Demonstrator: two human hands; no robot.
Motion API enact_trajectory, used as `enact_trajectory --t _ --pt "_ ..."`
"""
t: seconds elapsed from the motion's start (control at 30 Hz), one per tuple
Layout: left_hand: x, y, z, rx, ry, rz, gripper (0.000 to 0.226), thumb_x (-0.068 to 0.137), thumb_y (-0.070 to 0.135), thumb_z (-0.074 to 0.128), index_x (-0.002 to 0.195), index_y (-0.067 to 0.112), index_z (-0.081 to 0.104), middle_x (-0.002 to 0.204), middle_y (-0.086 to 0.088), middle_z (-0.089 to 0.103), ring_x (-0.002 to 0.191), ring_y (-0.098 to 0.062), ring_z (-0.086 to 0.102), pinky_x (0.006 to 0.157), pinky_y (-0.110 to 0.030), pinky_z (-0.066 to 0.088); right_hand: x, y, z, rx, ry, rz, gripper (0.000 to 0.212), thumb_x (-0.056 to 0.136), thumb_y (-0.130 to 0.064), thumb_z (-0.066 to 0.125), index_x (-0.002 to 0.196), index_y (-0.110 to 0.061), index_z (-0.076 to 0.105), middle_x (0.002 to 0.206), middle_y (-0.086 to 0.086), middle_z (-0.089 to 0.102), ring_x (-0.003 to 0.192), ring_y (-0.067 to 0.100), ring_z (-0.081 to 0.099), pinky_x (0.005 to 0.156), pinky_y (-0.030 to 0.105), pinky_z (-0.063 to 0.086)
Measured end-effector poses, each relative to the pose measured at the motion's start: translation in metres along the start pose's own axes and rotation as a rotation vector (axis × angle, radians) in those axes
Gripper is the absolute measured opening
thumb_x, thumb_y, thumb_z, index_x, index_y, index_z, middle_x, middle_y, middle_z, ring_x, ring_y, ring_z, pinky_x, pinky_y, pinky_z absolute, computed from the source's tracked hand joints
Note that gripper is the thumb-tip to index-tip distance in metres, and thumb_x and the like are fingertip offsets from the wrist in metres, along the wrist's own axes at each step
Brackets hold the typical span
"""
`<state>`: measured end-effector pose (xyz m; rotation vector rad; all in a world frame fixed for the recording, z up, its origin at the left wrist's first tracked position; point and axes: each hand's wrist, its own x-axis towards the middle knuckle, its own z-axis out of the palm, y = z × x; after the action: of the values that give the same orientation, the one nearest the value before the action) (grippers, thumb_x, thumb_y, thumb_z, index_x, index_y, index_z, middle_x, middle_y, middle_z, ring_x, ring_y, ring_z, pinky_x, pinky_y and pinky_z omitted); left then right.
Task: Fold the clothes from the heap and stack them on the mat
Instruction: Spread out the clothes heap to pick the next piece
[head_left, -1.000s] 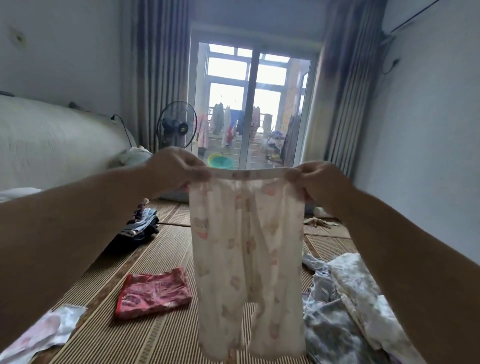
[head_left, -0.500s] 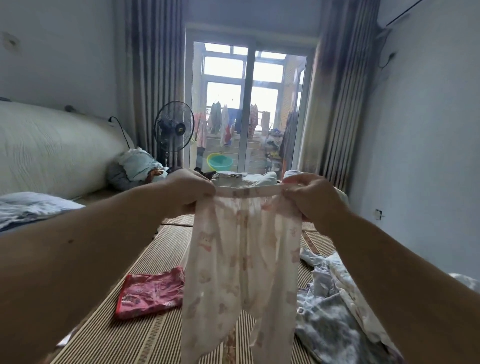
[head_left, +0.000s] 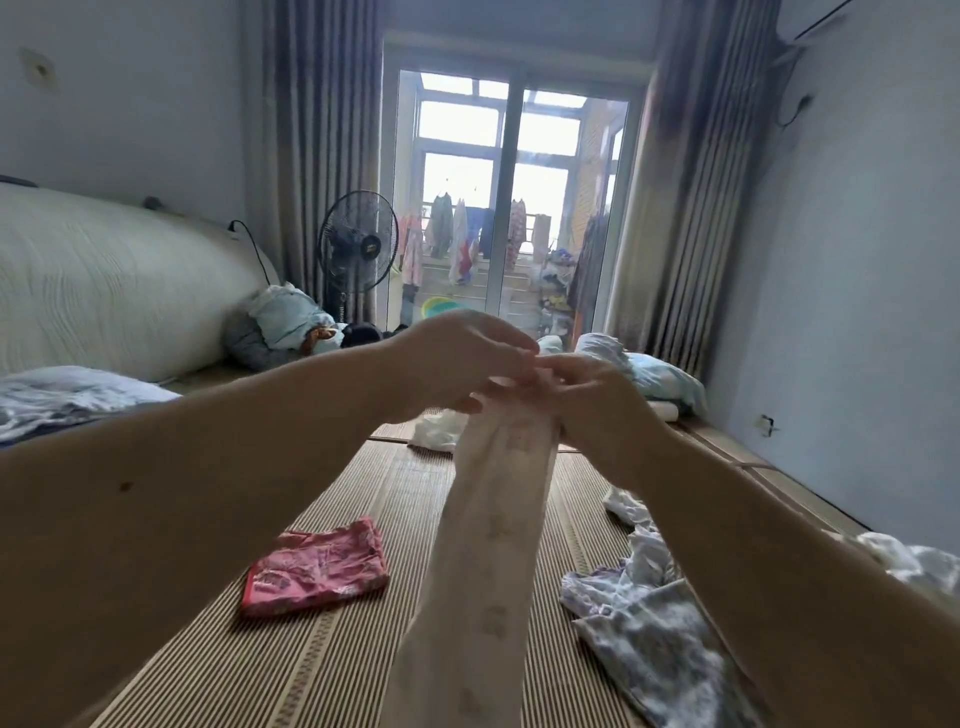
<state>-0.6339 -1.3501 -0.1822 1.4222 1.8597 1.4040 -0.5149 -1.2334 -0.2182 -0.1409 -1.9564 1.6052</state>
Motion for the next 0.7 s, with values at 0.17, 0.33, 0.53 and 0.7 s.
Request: enact_trajectory --t 0.17,0.33,0.53,0.7 --pt "0.005 -0.025 -0.013 0.207 -0.054 0.099 0.066 0.070 0.035 0.082 0.129 0.026 0.054 0.108 0.009 0.062 0.091 -0.007 0.063 0.070 -0.018 0.051 0.004 -0.012 0.001 0.145 -0.033 0.040 0.027 0.082 0.013 0.051 0.089 -0.004 0.072 0.078 0.012 0.068 0.068 0.025 0.064 0.065 0.033 0.054" --pt "0.012 -0.044 -0.026 0.114 -0.162 -0.016 0.012 0.070 0.038 0.073 0.070 0.027 0.068 0.068 0.007 0.063 0.070 -0.011 0.058 0.071 -0.029 0.045 0.005 -0.015 -0.008 -0.150 0.030 0.037 0.026 0.086 0.010 0.055 0.096 -0.008 0.071 0.083 0.010 0.069 0.070 0.019 0.064 0.072 0.034 0.055" --pt "0.042 -0.039 -0.023 1.137 0.031 0.273 0.033 0.093 0.042 0.052 0.071 0.018 0.053 0.067 0.005 0.050 0.072 -0.016 0.053 0.062 -0.027 0.038 0.025 0.009 -0.018 -0.615 0.159 -0.023 0.025 0.083 0.004 0.057 0.095 -0.011 0.073 0.056 -0.004 0.055 0.039 0.001 0.047 0.041 0.012 0.035" --pt "0.080 -0.054 -0.006 1.266 0.114 0.245 0.014 0.095 0.020 0.049 0.091 0.015 0.061 0.093 -0.004 0.059 0.097 -0.025 0.059 0.076 -0.030 0.041 0.072 0.047 -0.028 -0.823 0.306 0.020 0.021 0.080 -0.008 0.054 0.078 -0.016 0.073 0.063 0.002 0.060 0.061 0.018 0.057 0.059 0.028 0.049"
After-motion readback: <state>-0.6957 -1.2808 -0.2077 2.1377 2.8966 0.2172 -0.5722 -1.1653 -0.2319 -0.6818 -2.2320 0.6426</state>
